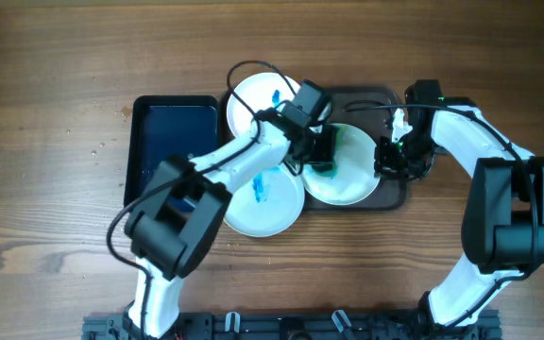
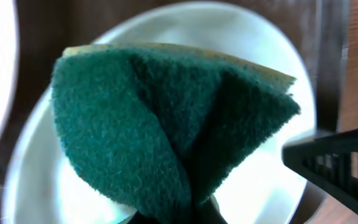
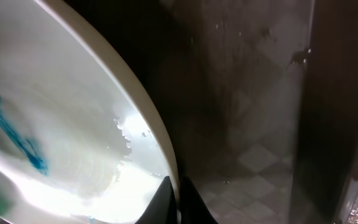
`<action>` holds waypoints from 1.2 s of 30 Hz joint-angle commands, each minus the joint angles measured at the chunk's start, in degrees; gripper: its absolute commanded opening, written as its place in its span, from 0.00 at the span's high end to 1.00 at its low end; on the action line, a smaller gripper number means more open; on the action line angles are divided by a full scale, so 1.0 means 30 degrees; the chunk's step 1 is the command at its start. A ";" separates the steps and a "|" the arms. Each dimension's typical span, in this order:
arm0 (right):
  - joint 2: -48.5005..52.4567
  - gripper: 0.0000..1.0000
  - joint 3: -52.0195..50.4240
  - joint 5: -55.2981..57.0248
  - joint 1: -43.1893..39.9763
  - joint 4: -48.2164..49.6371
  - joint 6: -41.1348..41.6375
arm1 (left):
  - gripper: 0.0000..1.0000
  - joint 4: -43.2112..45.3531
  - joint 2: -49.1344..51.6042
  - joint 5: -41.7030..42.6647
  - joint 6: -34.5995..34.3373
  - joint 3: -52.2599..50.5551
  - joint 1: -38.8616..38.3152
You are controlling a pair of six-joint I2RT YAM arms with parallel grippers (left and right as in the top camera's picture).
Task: Clean dirty plates on tray and stack at the side
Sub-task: 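Scrub held plate with sponge in left gripper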
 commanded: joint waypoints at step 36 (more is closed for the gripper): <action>0.0510 0.96 -0.1333 -0.5792 -0.1450 0.3861 0.2841 | 0.96 0.1428 0.2674 -0.0452 -0.6142 0.0226 -0.1464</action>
